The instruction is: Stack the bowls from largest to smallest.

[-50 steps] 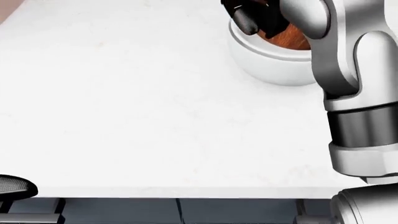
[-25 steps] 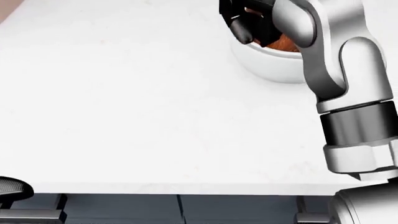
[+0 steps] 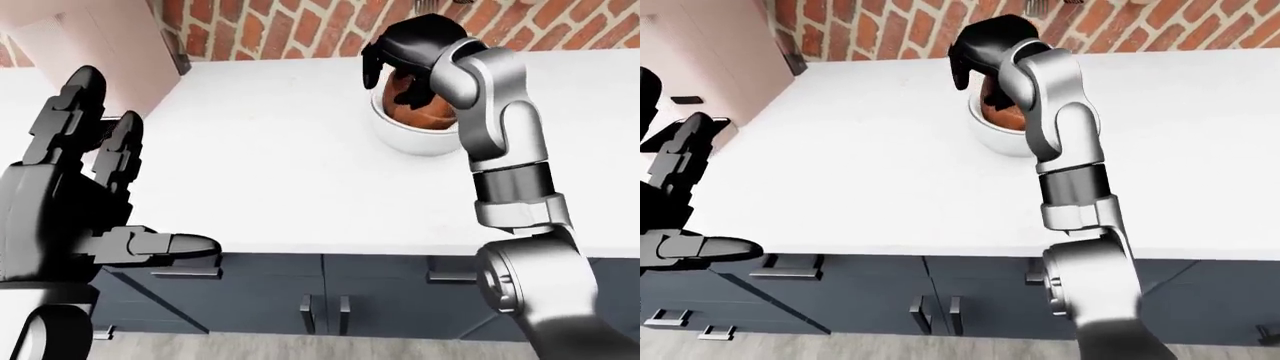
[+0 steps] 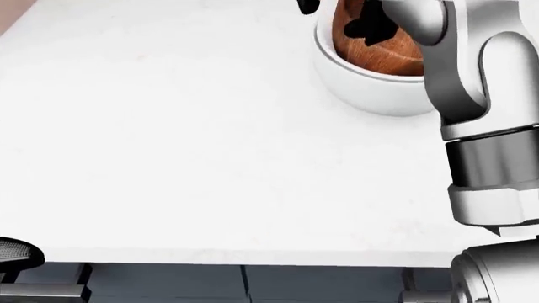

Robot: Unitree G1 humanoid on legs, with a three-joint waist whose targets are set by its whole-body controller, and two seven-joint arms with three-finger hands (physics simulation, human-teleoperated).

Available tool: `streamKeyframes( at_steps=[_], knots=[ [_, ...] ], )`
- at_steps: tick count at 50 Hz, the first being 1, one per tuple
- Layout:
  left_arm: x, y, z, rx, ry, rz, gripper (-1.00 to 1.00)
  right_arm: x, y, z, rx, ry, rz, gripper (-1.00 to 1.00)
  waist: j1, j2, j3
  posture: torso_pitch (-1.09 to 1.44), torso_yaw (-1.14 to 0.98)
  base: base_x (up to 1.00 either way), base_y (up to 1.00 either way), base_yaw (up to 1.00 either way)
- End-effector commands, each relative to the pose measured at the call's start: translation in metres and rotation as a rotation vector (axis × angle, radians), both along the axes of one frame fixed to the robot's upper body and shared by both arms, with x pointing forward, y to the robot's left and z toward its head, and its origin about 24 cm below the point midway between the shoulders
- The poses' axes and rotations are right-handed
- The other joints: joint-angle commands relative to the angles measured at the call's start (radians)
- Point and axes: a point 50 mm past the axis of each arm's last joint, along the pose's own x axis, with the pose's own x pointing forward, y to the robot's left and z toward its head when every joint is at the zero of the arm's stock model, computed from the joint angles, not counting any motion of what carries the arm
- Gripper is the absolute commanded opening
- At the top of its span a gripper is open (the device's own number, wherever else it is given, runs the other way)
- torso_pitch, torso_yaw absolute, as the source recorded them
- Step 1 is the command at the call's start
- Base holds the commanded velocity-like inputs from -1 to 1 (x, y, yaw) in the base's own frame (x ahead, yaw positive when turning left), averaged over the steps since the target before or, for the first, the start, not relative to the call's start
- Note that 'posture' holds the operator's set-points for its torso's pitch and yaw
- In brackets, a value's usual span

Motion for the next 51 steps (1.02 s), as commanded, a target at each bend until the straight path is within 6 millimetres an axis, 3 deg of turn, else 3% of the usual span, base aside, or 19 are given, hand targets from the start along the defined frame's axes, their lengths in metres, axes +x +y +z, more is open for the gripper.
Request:
streamKeyframes(
  at_steps=[1, 13, 20, 26, 34, 37, 42, 47, 51],
  knots=[
    [-0.004, -0.001, 0.009, 0.015, -0.061, 0.006, 1.00, -0.010, -0.001, 0.026, 0.018, -0.082, 0.006, -0.12, -0.001, 0.003, -0.026, 0.00, 0.00, 0.00, 0.00, 0.00],
    [-0.002, -0.003, 0.009, 0.018, -0.061, 0.003, 1.00, -0.035, 0.003, 0.048, 0.013, -0.111, 0.034, -0.15, -0.003, 0.004, -0.021, 0.00, 0.00, 0.00, 0.00, 0.00],
    [0.000, -0.006, 0.013, 0.028, -0.064, -0.002, 1.00, -0.063, -0.003, 0.058, 0.032, -0.141, 0.052, -0.15, -0.003, 0.002, -0.018, 0.00, 0.00, 0.00, 0.00, 0.00],
    [0.001, -0.010, 0.019, 0.035, -0.074, -0.007, 1.00, -0.085, -0.019, 0.067, 0.066, -0.178, 0.041, -0.13, -0.004, 0.000, -0.015, 0.00, 0.00, 0.00, 0.00, 0.00],
    [0.003, -0.008, 0.027, 0.038, -0.084, 0.001, 1.00, -0.109, -0.043, 0.063, 0.126, -0.199, 0.019, -0.04, -0.003, -0.005, -0.015, 0.00, 0.00, 0.00, 0.00, 0.00],
    [0.003, -0.005, 0.031, 0.035, -0.093, 0.009, 1.00, -0.120, -0.052, 0.059, 0.163, -0.209, 0.018, 0.07, -0.004, -0.005, -0.013, 0.00, 0.00, 0.00, 0.00, 0.00],
    [0.000, 0.001, 0.037, 0.023, -0.105, 0.027, 1.00, -0.134, -0.064, 0.056, 0.200, -0.230, 0.002, 0.44, -0.004, -0.005, -0.011, 0.00, 0.00, 0.00, 0.00, 0.00],
    [-0.003, 0.009, 0.041, 0.009, -0.113, 0.045, 1.00, -0.152, -0.085, 0.040, 0.274, -0.244, -0.024, 0.76, -0.002, -0.008, -0.010, 0.00, 0.00, 0.00, 0.00, 0.00],
    [-0.006, 0.012, 0.043, 0.001, -0.118, 0.054, 1.00, -0.166, -0.095, 0.036, 0.293, -0.253, -0.041, 0.81, 0.000, -0.012, -0.010, 0.00, 0.00, 0.00, 0.00, 0.00]
  ],
)
